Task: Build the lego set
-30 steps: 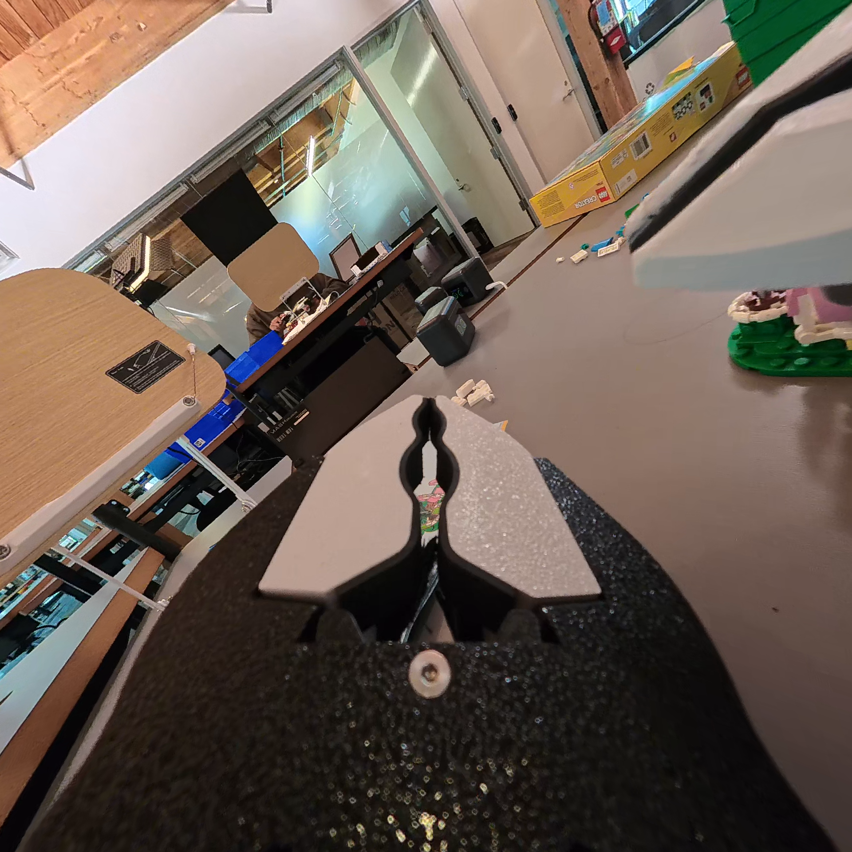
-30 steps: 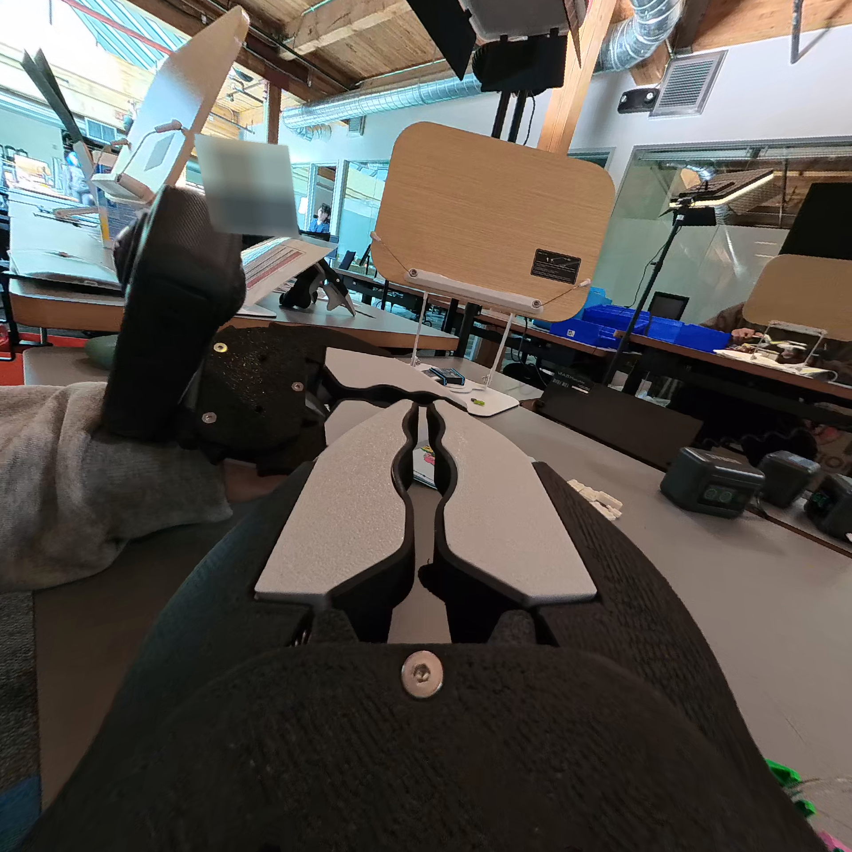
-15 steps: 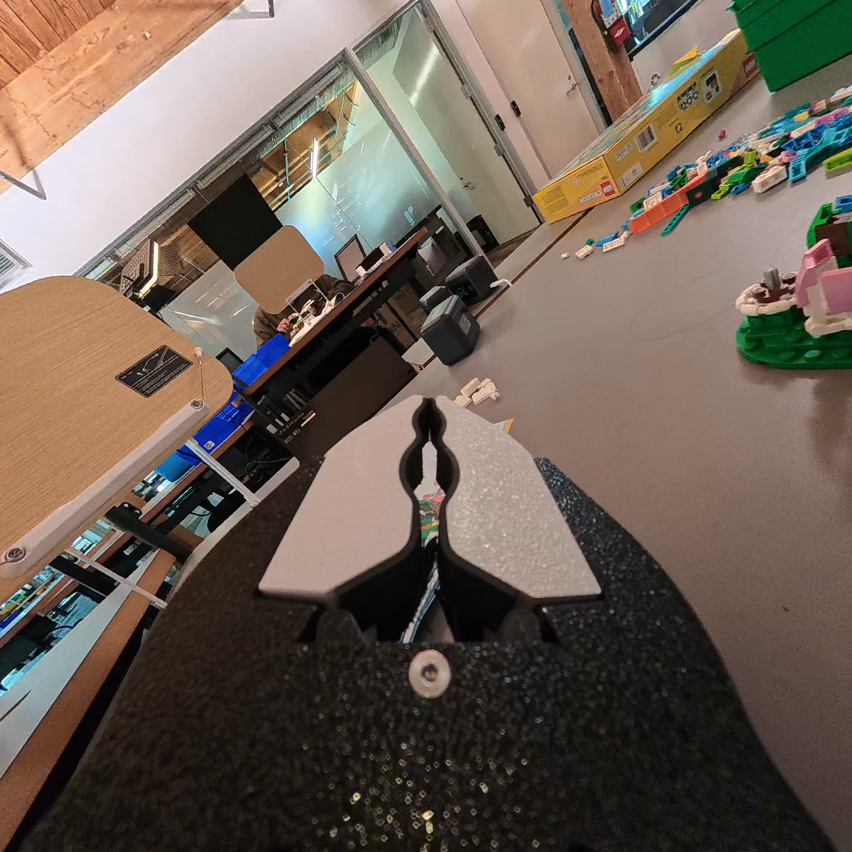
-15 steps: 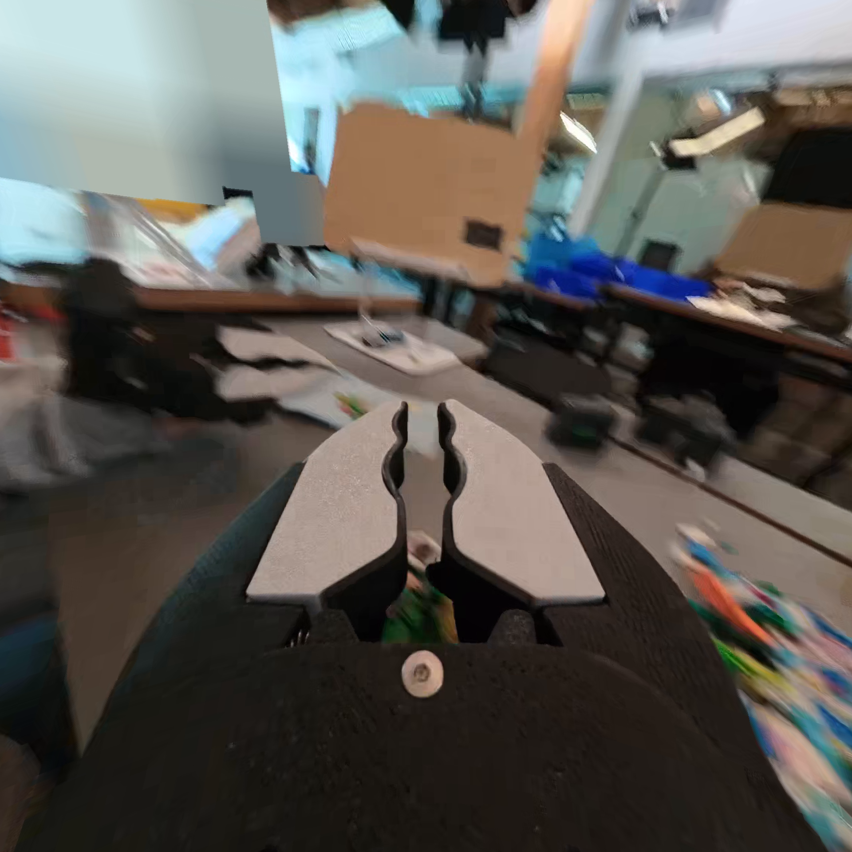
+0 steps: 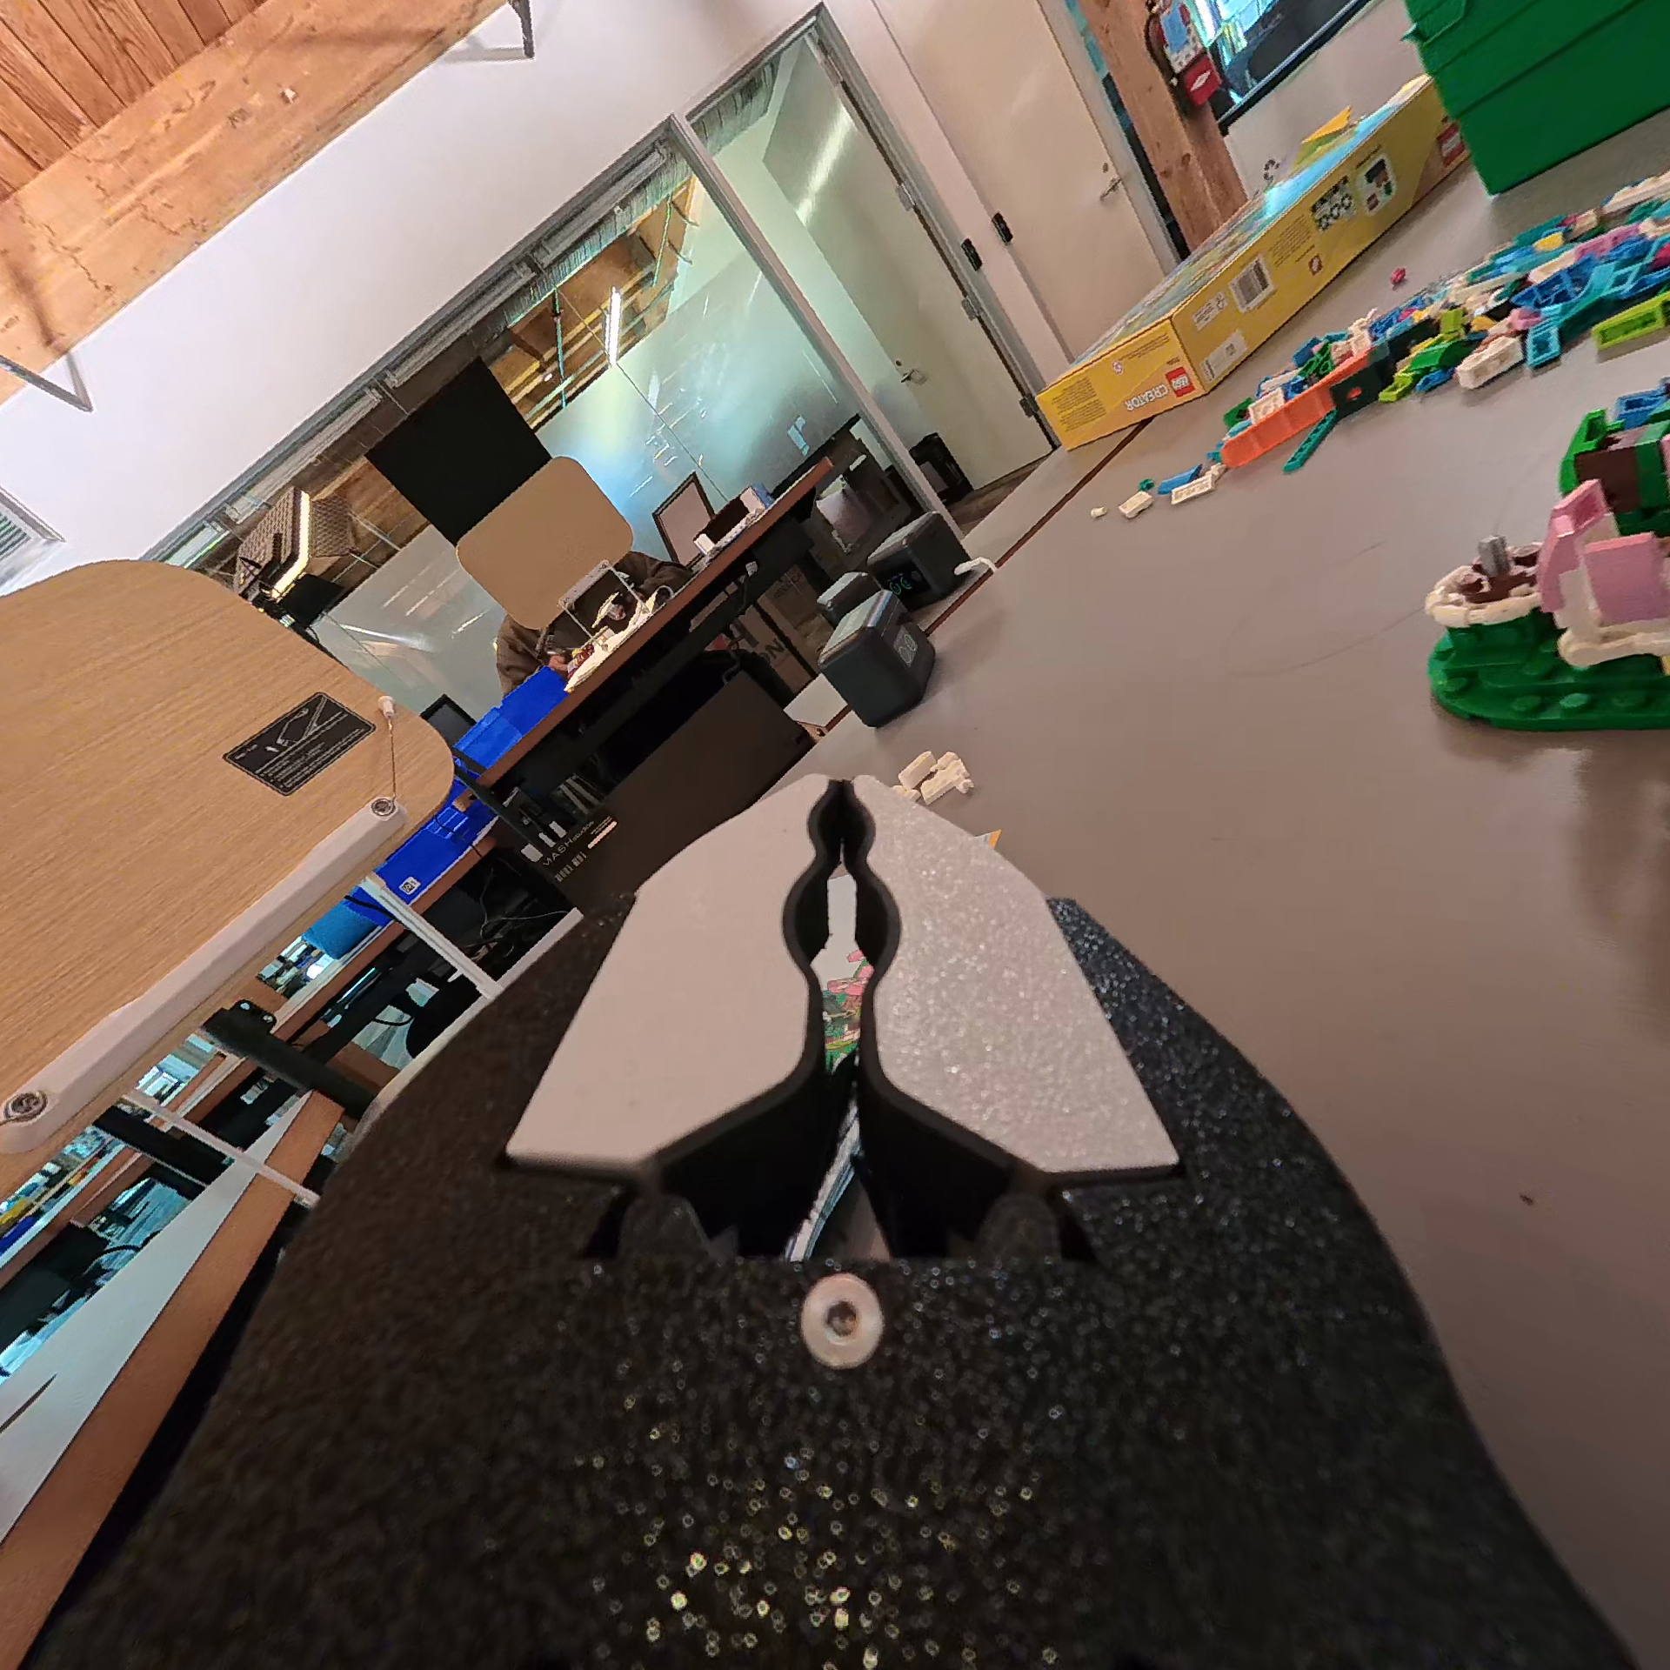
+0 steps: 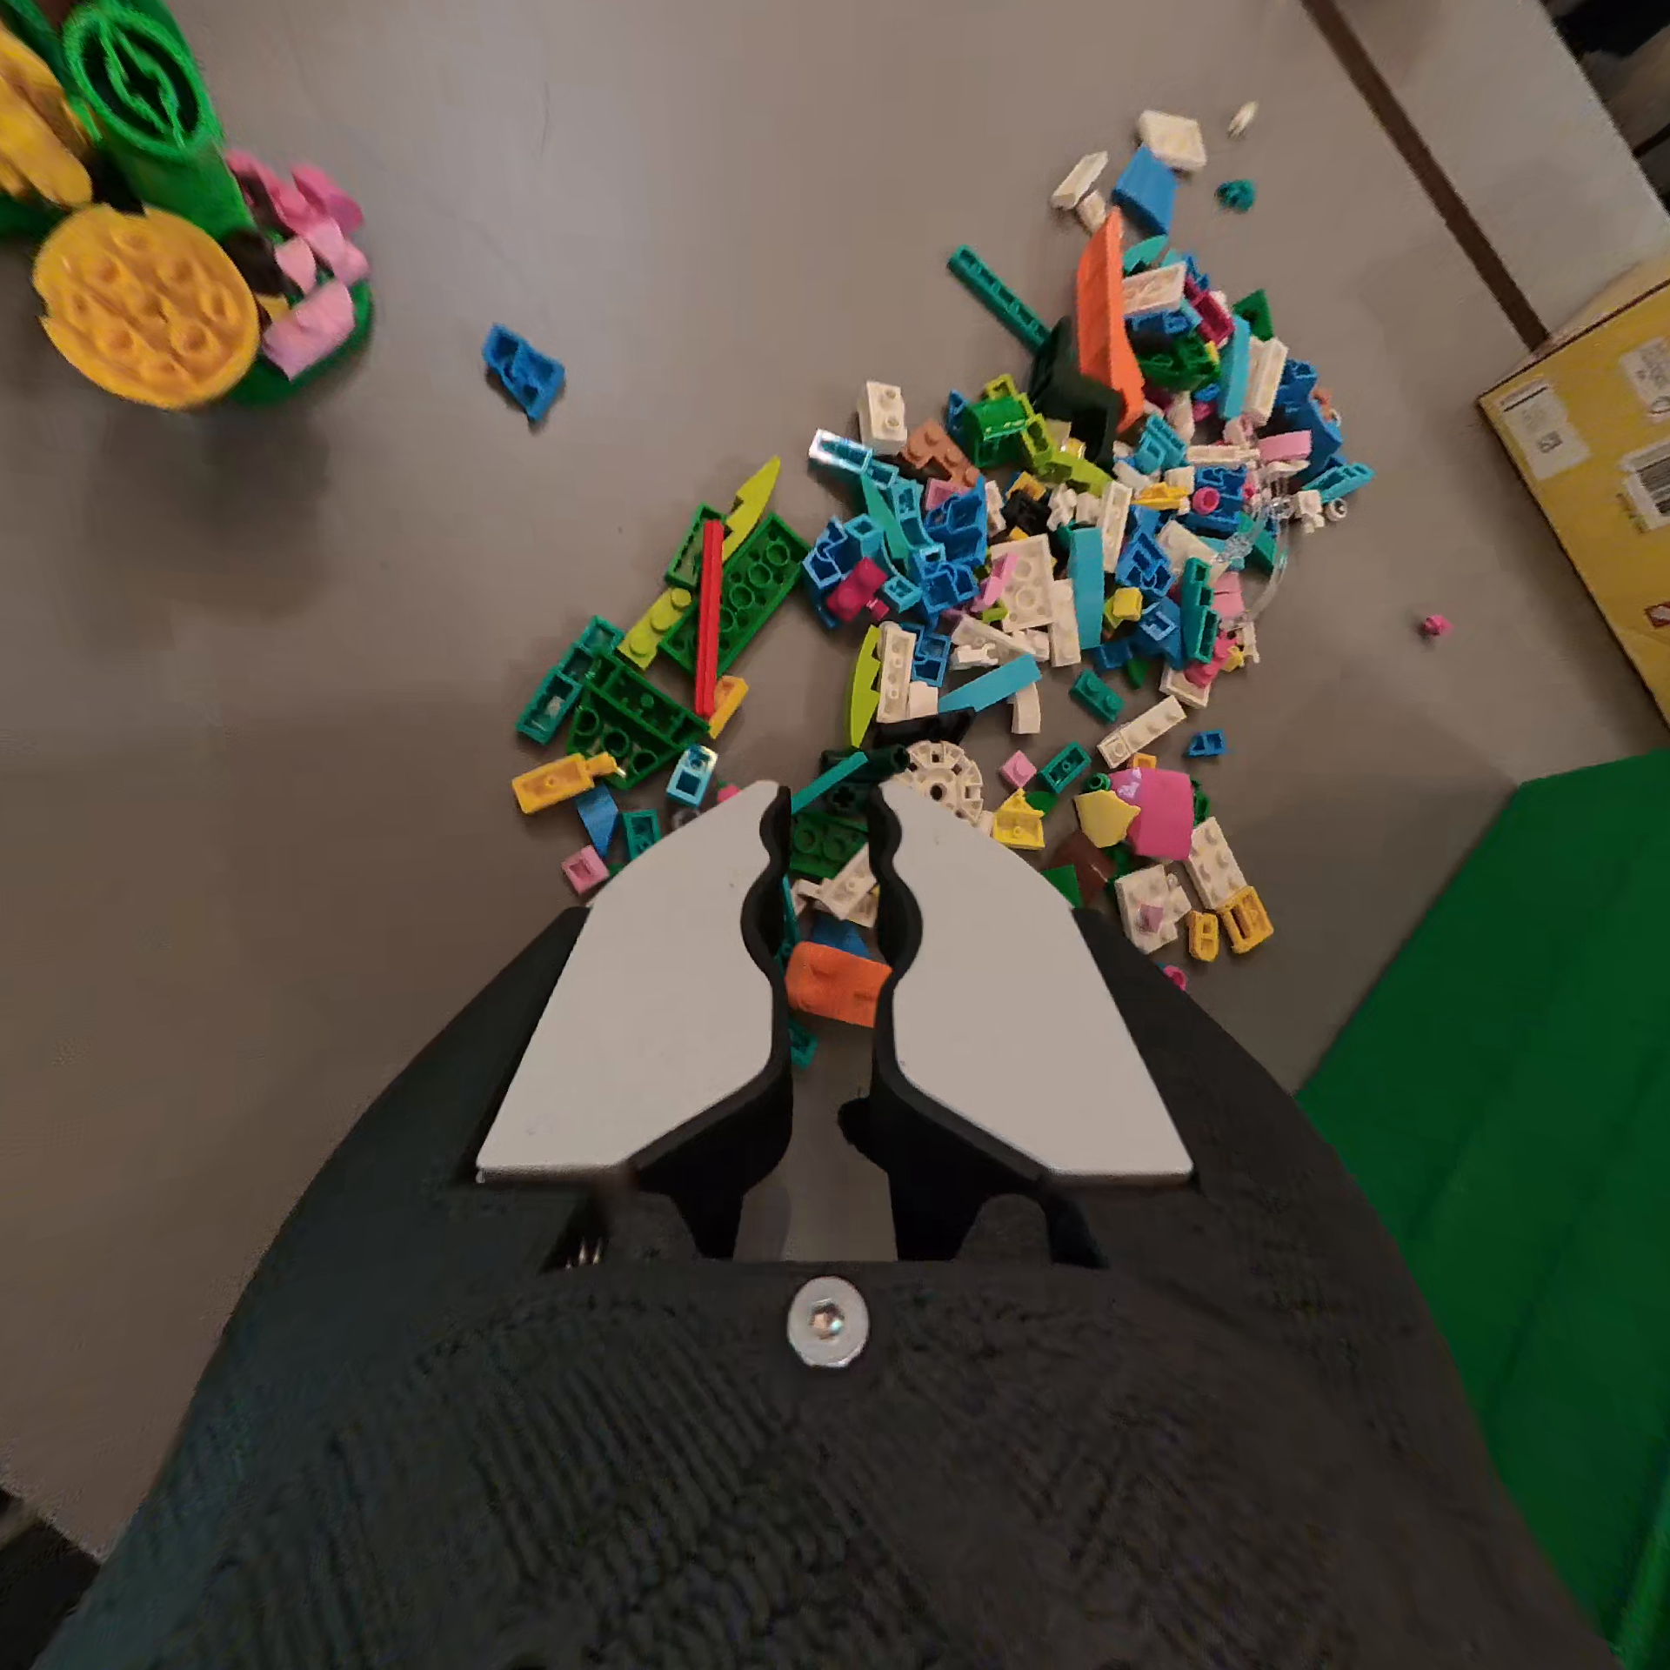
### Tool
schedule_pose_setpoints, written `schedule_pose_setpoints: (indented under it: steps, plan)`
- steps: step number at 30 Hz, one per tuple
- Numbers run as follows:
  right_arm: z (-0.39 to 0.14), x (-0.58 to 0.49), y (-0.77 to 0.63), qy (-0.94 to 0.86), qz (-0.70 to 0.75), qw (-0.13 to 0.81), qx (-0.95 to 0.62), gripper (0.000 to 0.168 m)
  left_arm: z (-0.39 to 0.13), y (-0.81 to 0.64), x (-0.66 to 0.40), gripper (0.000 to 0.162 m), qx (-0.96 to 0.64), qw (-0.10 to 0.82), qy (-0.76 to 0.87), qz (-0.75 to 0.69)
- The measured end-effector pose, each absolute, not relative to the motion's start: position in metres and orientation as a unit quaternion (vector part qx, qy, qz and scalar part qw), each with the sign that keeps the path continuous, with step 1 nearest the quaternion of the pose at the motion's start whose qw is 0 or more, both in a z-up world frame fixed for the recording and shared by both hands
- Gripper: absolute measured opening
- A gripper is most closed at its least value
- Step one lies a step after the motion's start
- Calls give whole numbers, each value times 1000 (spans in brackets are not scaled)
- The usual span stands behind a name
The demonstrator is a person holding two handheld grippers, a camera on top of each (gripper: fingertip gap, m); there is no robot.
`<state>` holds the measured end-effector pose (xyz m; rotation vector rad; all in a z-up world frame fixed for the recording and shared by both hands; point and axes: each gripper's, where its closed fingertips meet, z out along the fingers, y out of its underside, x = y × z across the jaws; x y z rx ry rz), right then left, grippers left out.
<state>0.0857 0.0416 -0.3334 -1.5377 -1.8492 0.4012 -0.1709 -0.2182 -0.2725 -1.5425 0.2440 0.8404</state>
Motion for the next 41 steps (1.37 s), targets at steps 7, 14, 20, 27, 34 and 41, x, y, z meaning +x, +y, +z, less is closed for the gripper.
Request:
schedule_pose_setpoints:
  steps: [7, 14, 20, 27, 34, 41]
  plan:
    - [-347, 85, 54, -753, 111, 304, -574, 13, -273, -217, -170, 0, -675, 634, 106, 362]
    - [-354, 82, 58, -768, 110, 258, -576, 12, -272, -217, -169, 0, -674, 634, 108, 363]
    - [-361, 81, 59, -781, 85, 257, -563, 1, -273, -217, -169, 0, -675, 633, 110, 363]
    - [-340, 84, 55, -779, 68, 312, -540, 0, -273, -216, -168, 0, -675, 633, 111, 362]
    - [-348, 85, 59, -765, 68, 290, -571, 10, -274, -215, -167, 0, -676, 631, 117, 362]
    - [-357, 79, 65, -754, 77, 262, -597, 12, -275, -215, -167, 0, -677, 631, 116, 362]
